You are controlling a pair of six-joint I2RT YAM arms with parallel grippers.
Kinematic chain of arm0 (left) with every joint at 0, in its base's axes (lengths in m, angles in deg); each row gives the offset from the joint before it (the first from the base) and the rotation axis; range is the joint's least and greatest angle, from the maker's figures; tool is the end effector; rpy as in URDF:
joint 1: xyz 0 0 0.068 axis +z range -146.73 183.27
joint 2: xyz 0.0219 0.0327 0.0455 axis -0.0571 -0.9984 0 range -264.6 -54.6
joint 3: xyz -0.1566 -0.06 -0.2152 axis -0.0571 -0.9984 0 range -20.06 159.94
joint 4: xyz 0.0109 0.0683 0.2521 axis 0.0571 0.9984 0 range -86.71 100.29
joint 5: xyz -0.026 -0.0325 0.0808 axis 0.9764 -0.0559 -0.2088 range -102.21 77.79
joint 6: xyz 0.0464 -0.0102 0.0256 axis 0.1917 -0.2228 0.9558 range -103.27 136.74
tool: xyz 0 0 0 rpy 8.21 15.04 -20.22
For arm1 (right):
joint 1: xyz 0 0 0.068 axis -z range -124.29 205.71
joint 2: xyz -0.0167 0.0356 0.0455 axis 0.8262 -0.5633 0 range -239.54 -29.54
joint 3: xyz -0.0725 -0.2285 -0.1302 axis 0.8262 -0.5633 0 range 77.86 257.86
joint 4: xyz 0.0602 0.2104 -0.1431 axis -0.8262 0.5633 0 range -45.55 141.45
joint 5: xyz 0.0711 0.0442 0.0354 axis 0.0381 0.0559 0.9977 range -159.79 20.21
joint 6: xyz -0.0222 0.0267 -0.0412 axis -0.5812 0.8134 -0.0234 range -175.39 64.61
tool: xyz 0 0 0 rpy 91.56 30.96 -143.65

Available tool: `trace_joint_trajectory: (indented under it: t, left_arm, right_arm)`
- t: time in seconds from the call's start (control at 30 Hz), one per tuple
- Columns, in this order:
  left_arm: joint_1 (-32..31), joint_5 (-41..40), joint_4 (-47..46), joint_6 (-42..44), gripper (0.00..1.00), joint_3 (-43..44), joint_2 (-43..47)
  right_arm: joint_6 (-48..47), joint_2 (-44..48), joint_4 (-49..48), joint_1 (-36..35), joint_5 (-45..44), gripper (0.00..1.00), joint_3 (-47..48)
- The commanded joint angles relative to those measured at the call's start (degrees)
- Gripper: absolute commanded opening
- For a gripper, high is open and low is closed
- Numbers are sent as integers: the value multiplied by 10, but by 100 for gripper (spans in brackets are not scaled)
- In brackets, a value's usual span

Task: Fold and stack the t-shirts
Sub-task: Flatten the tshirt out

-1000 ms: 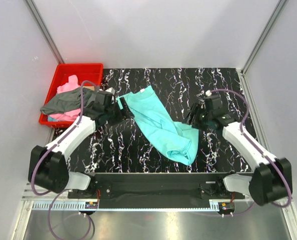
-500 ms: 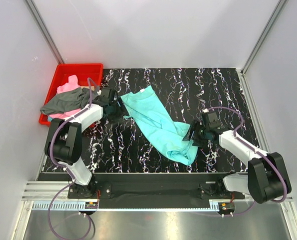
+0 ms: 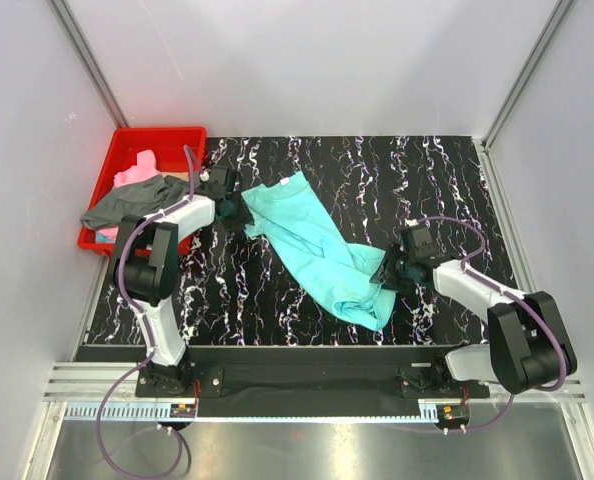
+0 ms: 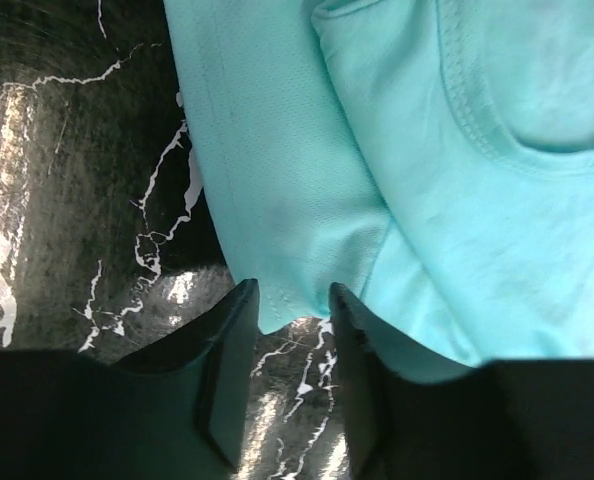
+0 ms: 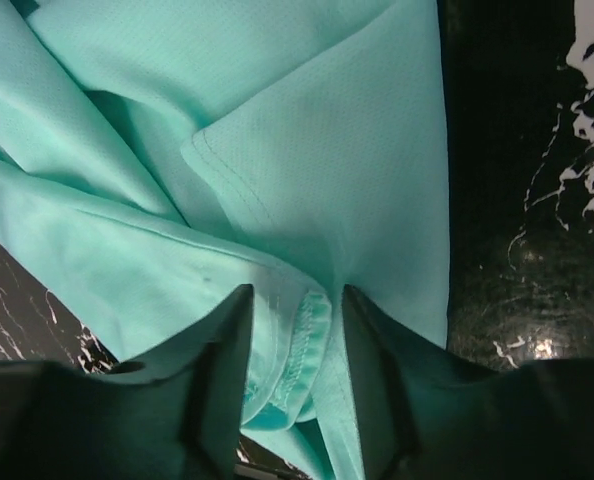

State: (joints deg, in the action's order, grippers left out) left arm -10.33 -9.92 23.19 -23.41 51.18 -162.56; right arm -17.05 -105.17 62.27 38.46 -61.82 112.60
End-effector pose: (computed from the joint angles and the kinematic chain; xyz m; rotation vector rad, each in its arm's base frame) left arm 0.3824 -0.0941 0.1747 -0.5842 2.5448 -0.4003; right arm 0.2237 0.0746 0.1608 0.4383 2.6401 0.5143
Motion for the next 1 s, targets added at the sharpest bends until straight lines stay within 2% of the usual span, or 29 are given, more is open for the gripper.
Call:
trace_joint_trajectory:
  t: [0.0,0.03,0.1,0.13,0.27,0.37,0.4,0.43,0.47,0.5,0.57,0.63,0.77,0.97]
  left_arm:
    - [-1,-5,-23,-1,33,0,1]
    - [-1,2,-28,-5,22,-4,1]
    - [-4,26,-36,-14,11,-12,3]
    - [-6,40,-42,-17,2,-16,6]
    - [-33,71,-57,-30,0,-57,55]
    - [-76,105,-53,-38,0,-68,92]
    - [-80,112,-49,-39,4,-68,98]
    - [-81,125,-43,-39,12,-66,103]
    - [-78,120,-23,-34,32,-63,114]
    - [-74,112,-11,-25,45,-59,118]
    - [-58,78,8,9,60,-53,125]
    - [-40,62,22,19,60,-51,120]
    - [15,55,17,23,52,-60,86]
    - [49,39,0,43,50,-39,49]
  right_arm:
    - [7,-11,-51,-2,-30,45,15]
    - [3,-16,-49,-1,-33,38,20]
    - [-12,-34,-45,0,-41,11,38]
    - [-16,-36,-29,6,-57,0,45]
    - [-49,-6,11,32,-116,0,64]
    - [-82,21,62,62,-168,0,95]
    - [-90,24,73,69,-176,0,106]
    - [-103,23,97,75,-193,0,127]
    - [-105,21,109,88,-201,0,137]
    - [-104,19,120,93,-209,0,145]
    - [-95,33,134,100,-224,0,152]
    - [-90,51,118,99,-213,0,140]
    - [-86,80,114,100,-197,0,125]
    - [-85,94,116,100,-209,0,110]
